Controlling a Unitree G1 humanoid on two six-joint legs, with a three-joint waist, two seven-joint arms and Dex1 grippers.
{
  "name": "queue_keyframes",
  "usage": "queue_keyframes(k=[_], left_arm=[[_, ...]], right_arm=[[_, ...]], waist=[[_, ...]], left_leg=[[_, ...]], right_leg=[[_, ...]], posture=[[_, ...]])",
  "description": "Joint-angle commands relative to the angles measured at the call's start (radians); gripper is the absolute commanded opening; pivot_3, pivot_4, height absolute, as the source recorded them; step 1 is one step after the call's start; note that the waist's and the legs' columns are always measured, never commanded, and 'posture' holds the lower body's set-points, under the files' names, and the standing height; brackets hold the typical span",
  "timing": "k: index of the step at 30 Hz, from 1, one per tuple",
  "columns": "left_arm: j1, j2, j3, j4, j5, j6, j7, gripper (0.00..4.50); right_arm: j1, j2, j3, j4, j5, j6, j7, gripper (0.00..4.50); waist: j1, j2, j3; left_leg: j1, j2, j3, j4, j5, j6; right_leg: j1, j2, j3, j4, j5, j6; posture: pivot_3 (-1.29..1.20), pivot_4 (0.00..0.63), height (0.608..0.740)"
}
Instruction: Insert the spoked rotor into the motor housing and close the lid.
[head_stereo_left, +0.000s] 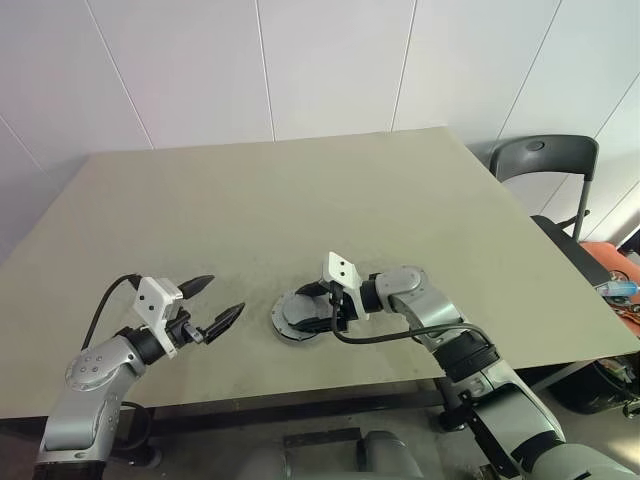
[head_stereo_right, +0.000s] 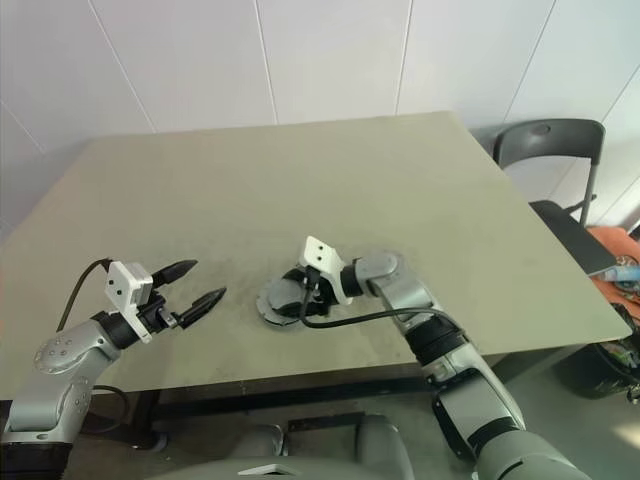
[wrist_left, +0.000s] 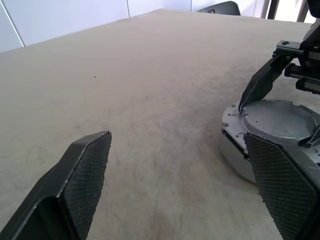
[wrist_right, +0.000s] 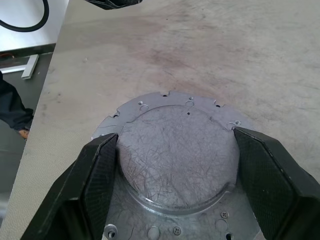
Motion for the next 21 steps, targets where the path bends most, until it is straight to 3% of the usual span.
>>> queue_keyframes(k=[1, 21], left_arm=[[-0.01, 0.002, 0.008, -0.038, -0.007, -0.004, 0.005, 4.5], [-0.008, -0.001, 0.007, -0.033, -0.005, -0.009, 0.006, 4.5]], right_arm=[[-0.023, -0.003, -0.007, -0.04, 0.0, -0.006, 0.0, 3.25], [-0.004, -0.009, 0.028, -0.039, -0.031, 0.037, -0.016, 3.25]], waist=[[0.0, 0.0, 0.0], [0.0, 0.0, 0.0]], left_leg=[[0.0, 0.0, 0.0, 0.0, 0.0, 0.0], [0.0, 0.0, 0.0, 0.0, 0.0, 0.0]], right_leg=[[0.0, 0.0, 0.0, 0.0, 0.0, 0.0], [0.0, 0.0, 0.0, 0.0, 0.0, 0.0]], posture=[[0.0, 0.0, 0.74], [0.0, 0.0, 0.74]])
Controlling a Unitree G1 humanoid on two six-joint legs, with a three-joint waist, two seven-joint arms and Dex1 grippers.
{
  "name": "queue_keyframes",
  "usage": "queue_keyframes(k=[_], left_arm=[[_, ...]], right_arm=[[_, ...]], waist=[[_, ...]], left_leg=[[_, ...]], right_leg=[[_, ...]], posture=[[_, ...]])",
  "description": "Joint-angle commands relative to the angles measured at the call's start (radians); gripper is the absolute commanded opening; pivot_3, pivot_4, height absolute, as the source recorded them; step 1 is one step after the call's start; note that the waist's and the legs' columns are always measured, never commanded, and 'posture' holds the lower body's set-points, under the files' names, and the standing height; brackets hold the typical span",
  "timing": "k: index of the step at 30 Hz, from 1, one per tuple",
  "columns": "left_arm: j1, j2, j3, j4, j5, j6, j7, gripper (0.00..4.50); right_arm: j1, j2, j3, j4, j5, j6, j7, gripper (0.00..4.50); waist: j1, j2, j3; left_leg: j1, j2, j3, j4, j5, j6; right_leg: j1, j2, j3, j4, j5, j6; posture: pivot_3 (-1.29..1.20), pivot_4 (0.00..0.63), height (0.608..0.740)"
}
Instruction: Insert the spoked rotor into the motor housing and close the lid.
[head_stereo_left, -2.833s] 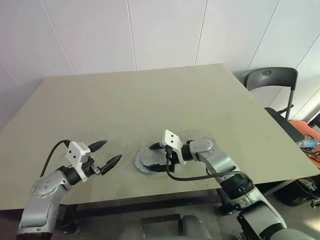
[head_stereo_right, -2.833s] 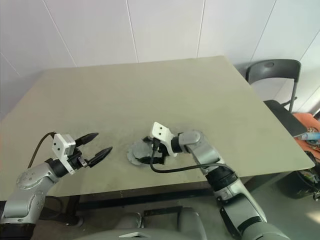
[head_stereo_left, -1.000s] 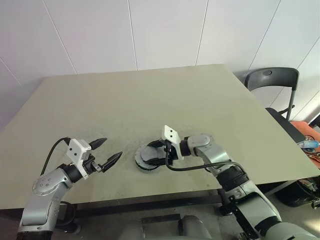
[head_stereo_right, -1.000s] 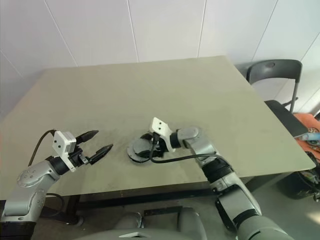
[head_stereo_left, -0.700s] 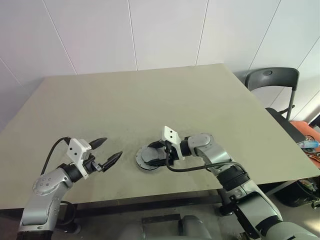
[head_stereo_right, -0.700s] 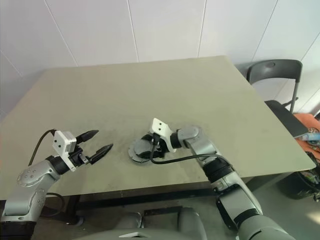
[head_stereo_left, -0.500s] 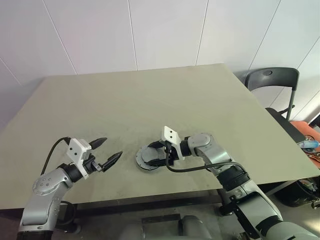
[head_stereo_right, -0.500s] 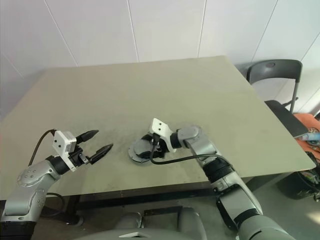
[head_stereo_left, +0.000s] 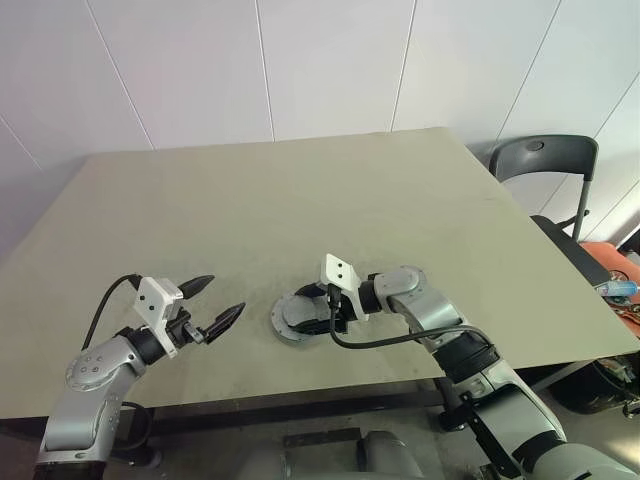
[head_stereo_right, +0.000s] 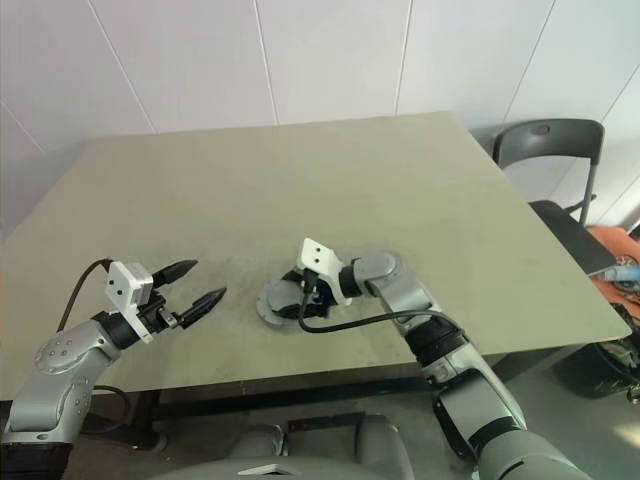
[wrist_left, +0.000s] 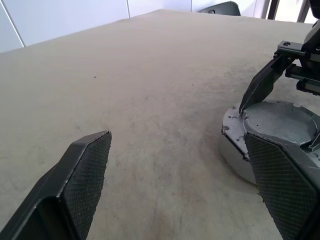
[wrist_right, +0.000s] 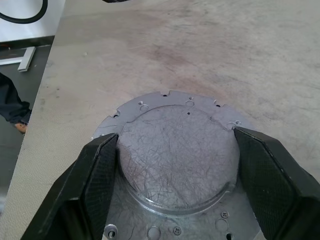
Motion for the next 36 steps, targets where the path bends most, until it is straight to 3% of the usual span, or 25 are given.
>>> queue_keyframes(k=[1, 9, 36], left_arm=[[-0.009, 0.0, 0.007, -0.031, -0.004, -0.01, 0.004, 4.5], [-0.01, -0.003, 0.005, -0.026, -0.003, -0.013, 0.002, 4.5], [-0.015, -0.006, 0.004, -0.009, 0.006, -0.028, -0.008, 4.5]], right_arm=[[-0.004, -0.004, 0.01, -0.016, -0.009, 0.025, -0.003, 3.25], [-0.007, 0.017, -0.032, -0.051, 0.056, 0.105, -0.008, 3.25], [0.011, -0.011, 0.048, 0.054, -0.053, 0.014, -0.05, 3.25]], waist=[[0.0, 0.0, 0.0], [0.0, 0.0, 0.0], [-0.001, 0.0, 0.0]], left_leg=[[0.0, 0.0, 0.0, 0.0, 0.0, 0.0], [0.0, 0.0, 0.0, 0.0, 0.0, 0.0], [0.001, 0.0, 0.0, 0.0, 0.0, 0.0]], right_leg=[[0.0, 0.0, 0.0, 0.0, 0.0, 0.0], [0.0, 0.0, 0.0, 0.0, 0.0, 0.0], [0.001, 0.0, 0.0, 0.0, 0.0, 0.0]], posture=[[0.0, 0.0, 0.74], [0.0, 0.0, 0.74], [0.0, 0.0, 0.74]])
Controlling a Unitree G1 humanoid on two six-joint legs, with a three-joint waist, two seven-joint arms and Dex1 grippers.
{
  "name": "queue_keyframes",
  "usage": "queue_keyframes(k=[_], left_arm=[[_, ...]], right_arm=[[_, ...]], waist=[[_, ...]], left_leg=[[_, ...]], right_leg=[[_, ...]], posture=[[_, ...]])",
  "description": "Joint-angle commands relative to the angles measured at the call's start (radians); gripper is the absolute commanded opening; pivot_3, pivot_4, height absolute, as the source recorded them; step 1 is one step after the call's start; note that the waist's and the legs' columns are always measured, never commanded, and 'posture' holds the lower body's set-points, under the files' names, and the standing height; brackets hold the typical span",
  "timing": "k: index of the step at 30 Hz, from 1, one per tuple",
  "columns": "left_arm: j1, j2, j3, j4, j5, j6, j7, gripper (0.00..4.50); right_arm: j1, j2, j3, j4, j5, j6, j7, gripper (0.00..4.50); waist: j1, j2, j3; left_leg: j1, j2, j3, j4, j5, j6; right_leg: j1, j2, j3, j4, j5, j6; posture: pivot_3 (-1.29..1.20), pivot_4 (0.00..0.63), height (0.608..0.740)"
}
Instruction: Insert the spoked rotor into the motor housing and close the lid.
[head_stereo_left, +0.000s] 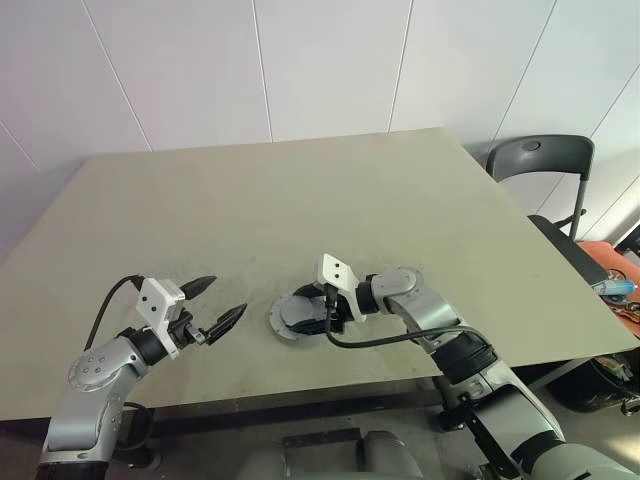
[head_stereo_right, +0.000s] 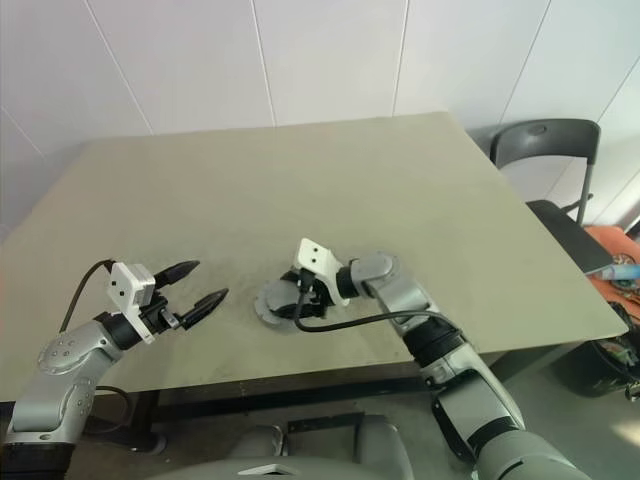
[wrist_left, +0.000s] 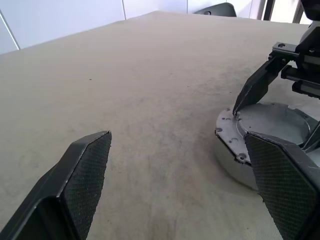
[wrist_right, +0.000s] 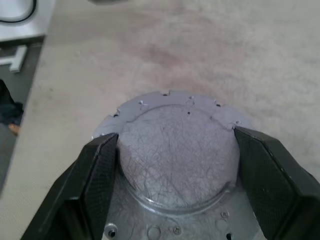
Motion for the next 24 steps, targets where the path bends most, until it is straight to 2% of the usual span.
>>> queue_keyframes(k=[1, 12, 15, 24], left_arm=[[-0.016, 0.003, 0.01, -0.01, -0.001, -0.021, -0.003, 4.5], [-0.037, 0.004, 0.001, 0.017, -0.017, -0.014, -0.029, 4.5], [-0.045, 0.002, -0.01, 0.012, -0.041, 0.02, -0.048, 3.87], [-0.149, -0.023, -0.106, 0.111, 0.038, 0.002, -0.063, 0.86]], right_arm=[[0.011, -0.008, 0.015, 0.043, -0.029, 0.02, -0.007, 3.25], [0.002, -0.009, 0.005, 0.044, -0.025, 0.012, 0.004, 3.25], [0.005, -0.009, 0.004, 0.04, -0.025, 0.013, 0.004, 3.25], [-0.002, -0.003, 0.002, 0.047, -0.025, 0.015, 0.002, 3.25]], waist=[[0.0, 0.0, 0.0], [0.0, 0.0, 0.0], [0.0, 0.0, 0.0], [0.001, 0.0, 0.0]], left_leg=[[0.0, 0.0, 0.0, 0.0, 0.0, 0.0], [0.0, 0.0, 0.0, 0.0, 0.0, 0.0], [0.0, 0.0, 0.0, 0.0, 0.0, 0.0], [0.0, 0.0, 0.0, 0.0, 0.0, 0.0]], right_leg=[[0.0, 0.0, 0.0, 0.0, 0.0, 0.0], [0.0, 0.0, 0.0, 0.0, 0.0, 0.0], [0.0, 0.0, 0.0, 0.0, 0.0, 0.0], [0.0, 0.0, 0.0, 0.0, 0.0, 0.0]], posture=[[0.0, 0.0, 0.74], [0.0, 0.0, 0.74], [0.0, 0.0, 0.74], [0.0, 0.0, 0.74]])
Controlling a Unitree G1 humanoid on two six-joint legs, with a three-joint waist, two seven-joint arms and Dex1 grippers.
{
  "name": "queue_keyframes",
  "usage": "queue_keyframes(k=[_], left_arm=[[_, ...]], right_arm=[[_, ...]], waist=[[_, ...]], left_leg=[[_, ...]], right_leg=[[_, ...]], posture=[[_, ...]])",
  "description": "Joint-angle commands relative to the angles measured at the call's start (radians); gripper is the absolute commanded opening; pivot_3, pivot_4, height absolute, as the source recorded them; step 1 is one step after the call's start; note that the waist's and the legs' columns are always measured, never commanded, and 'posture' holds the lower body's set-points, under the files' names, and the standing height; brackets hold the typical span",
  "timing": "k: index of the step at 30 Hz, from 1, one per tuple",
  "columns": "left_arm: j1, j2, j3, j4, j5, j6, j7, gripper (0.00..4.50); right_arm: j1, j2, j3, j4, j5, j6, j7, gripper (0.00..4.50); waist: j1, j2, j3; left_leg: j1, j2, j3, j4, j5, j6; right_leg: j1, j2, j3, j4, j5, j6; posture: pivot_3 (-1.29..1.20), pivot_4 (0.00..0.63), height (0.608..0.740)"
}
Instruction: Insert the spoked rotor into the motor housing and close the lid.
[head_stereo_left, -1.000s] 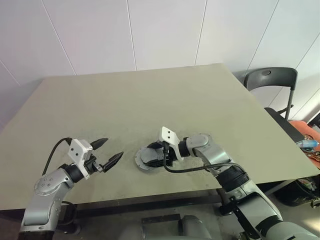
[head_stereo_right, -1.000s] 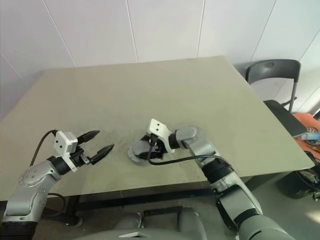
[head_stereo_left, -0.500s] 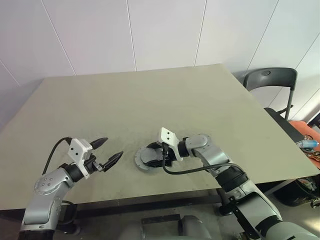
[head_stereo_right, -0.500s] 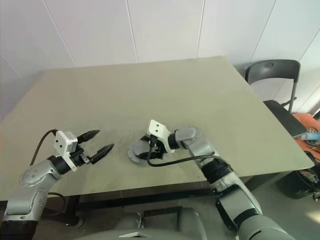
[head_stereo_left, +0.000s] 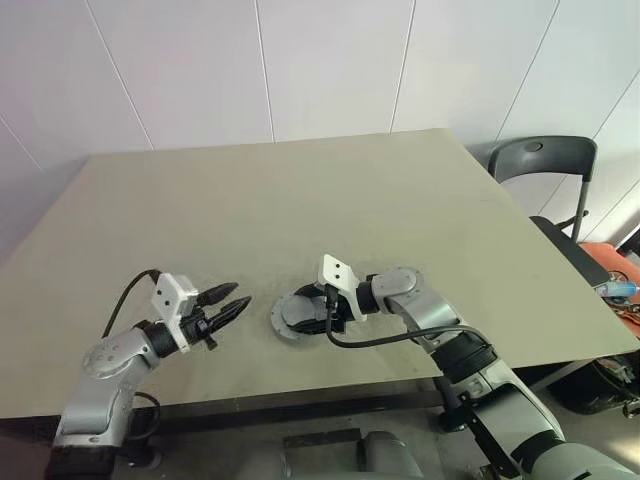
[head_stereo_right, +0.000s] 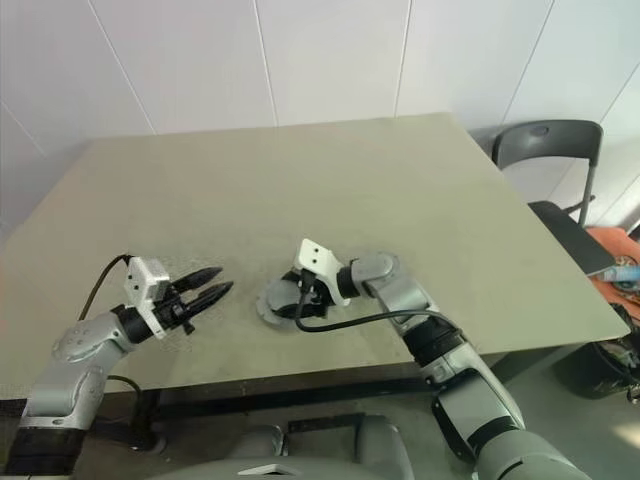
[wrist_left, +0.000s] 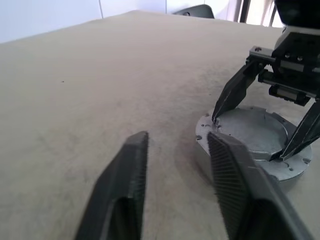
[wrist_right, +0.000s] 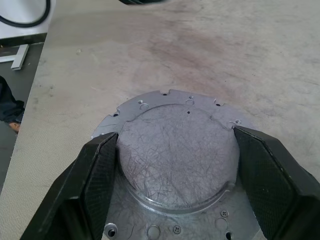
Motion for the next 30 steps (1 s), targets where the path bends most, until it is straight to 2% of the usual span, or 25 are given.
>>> queue_keyframes(k=[1, 2, 3, 12, 19, 30], left_arm=[[-0.058, -0.013, -0.046, 0.046, 0.035, -0.003, -0.001, 0.47], [-0.068, -0.018, -0.063, 0.063, 0.043, 0.006, -0.004, 0.1], [-0.081, -0.023, -0.086, 0.091, 0.068, 0.0, -0.001, 0.0], [-0.14, -0.063, -0.144, 0.156, 0.094, -0.004, -0.023, 0.0], [-0.16, -0.082, -0.134, 0.143, 0.084, 0.001, -0.023, 0.0], [-0.154, -0.04, -0.215, 0.152, 0.152, 0.085, -0.046, 0.0]], right_arm=[[0.001, -0.006, 0.014, 0.036, -0.027, 0.018, -0.009, 3.25], [0.001, -0.005, 0.014, 0.036, -0.028, 0.017, -0.009, 3.25], [0.001, -0.005, 0.014, 0.036, -0.028, 0.016, -0.009, 3.25], [0.0, -0.009, 0.013, 0.036, -0.028, 0.017, -0.006, 3.25], [-0.005, -0.003, 0.016, 0.044, -0.032, 0.012, -0.008, 3.25], [0.003, 0.006, 0.02, 0.036, -0.031, 0.015, -0.014, 3.25]], waist=[[0.0, 0.0, 0.0], [0.0, 0.0, 0.0], [0.0, 0.0, 0.0], [0.0, 0.0, 0.0], [0.0, 0.0, 0.0], [-0.001, 0.0, -0.001]], left_leg=[[0.0, 0.0, 0.0, 0.0, 0.0, 0.0], [0.0, 0.0, 0.0, 0.0, 0.0, 0.0], [0.0, 0.0, 0.0, 0.0, 0.0, 0.0], [0.0, 0.0, 0.0, 0.0, 0.0, 0.0], [0.0, 0.0, 0.0, 0.0, 0.0, 0.0], [0.002, 0.0, 0.0, 0.0, 0.0, 0.0]], right_leg=[[0.0, 0.0, 0.0, 0.0, 0.0, 0.0], [0.0, 0.0, 0.0, 0.0, 0.0, 0.0], [0.0, 0.0, 0.0, 0.0, 0.0, 0.0], [0.0, 0.0, 0.0, 0.0, 0.0, 0.0], [0.0, 0.0, 0.0, 0.0, 0.0, 0.0], [0.002, 0.0, 0.0, 0.0, 0.0, 0.0]], posture=[[0.0, 0.0, 0.74], [0.0, 0.0, 0.74], [0.0, 0.0, 0.74], [0.0, 0.0, 0.74], [0.0, 0.0, 0.74], [0.0, 0.0, 0.74]])
